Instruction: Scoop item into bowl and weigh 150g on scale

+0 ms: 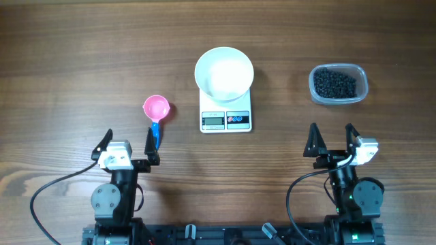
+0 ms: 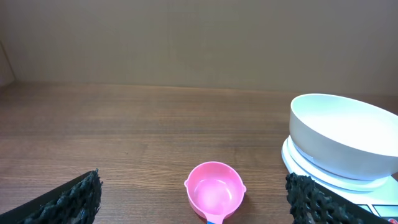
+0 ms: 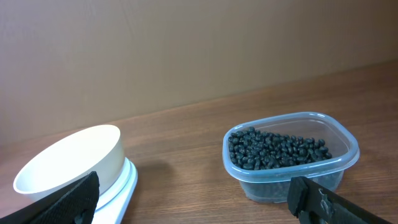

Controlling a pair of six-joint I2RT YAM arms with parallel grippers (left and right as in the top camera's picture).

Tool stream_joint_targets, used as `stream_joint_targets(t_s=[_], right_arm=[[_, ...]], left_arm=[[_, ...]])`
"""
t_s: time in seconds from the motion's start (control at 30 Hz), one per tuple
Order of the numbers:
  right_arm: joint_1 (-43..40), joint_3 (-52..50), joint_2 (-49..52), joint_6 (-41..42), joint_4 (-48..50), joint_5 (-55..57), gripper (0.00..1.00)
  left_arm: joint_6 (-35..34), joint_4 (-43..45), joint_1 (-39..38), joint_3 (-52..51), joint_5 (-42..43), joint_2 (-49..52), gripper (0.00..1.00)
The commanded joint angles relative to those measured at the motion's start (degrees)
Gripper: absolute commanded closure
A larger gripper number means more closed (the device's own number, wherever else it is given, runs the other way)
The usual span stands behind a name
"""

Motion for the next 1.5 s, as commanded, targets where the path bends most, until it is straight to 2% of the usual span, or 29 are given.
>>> stream_joint_targets(t_s=[0.0,0.23,0.4,0.5,0.6,0.73,0.77,0.8,0.87,0.9,0.97,1.03,1.13,1.23,1.3,1.37,1.47], right_arm=[[0.11,-0.07,0.33,0.59,0.11,-0.87,0.00],[0.11,-0.07,0.33,0.59,0.09,-0.87,0.00],[0.11,-0.07,0.33,0.59,0.09,-0.87,0.00],[0.11,-0.07,0.33,0.59,0.09,-0.87,0.00],[0.11,-0.07,0.33,0.61,0.09,-0.87,0.00],[0.11,-0.07,0.33,0.61,0.09,-0.87,0.00],[0.11,-0.07,0.33,0.61,0.09,-0.87,0.00],[0.11,-0.07,0.33,0.61,0.11,-0.87,0.00],[0.11,-0.07,0.33,0.59,0.09,-0.87,0.01],[0.11,-0.07,0.33,0.59,0.09,-0.87,0.00],[0.11,-0.07,0.33,0.61,0.09,-0.87,0.00],[0.11,-0.07,0.33,0.59,0.09,-0.87,0.00],[0.11,-0.07,0.33,0.59,0.09,-0.87,0.00],[0.11,-0.07,0.33,0.61,0.11,-0.87,0.00],[0.11,-0.07,0.33,0.59,0.11,-0.87,0.00],[0.11,-0.07,0.33,0.59,0.11,-0.87,0.00],[0.11,-0.07,0.33,0.57,0.09,-0.87,0.00]], left_arm=[[-0.33,0.15,-0.15,-0.31,-0.66,-0.35,0.00],[-0.35,1.57,-0.15,-0.31,1.36,-0.35,0.00],[-0.35,8.90,-0.15,-0.31,-0.20,-0.35,0.00],[-0.39,16.26,-0.15,-0.13,-0.13,-0.35,0.00],[-0.39,16.06,-0.15,2.97,3.39,-0.35,0.00],[-0.35,4.55,-0.15,10.47,10.29,2.10,0.00],[-0.96,-2.38,-0.15,14.71,18.64,5.70,0.00],[-3.58,-5.51,-0.15,17.29,20.90,7.74,0.00],[-10.05,-11.50,-0.15,23.15,21.40,11.93,0.00],[-11.06,-14.78,-0.15,27.61,21.38,15.08,0.00],[-11.06,-20.35,-0.15,33.99,21.35,19.28,0.00],[-11.02,-31.54,-0.17,43.34,20.79,26.88,0.00],[-11.06,-35.10,-0.17,44.68,28.04,32.20,0.00],[-10.95,-36.65,-0.11,44.70,26.93,36.37,0.00],[-18.80,-43.06,0.09,44.94,18.75,40.57,0.00],[-19.04,-50.77,0.26,46.64,18.40,47.54,0.00],[-19.02,-56.89,0.28,51.95,18.51,58.29,0.00]])
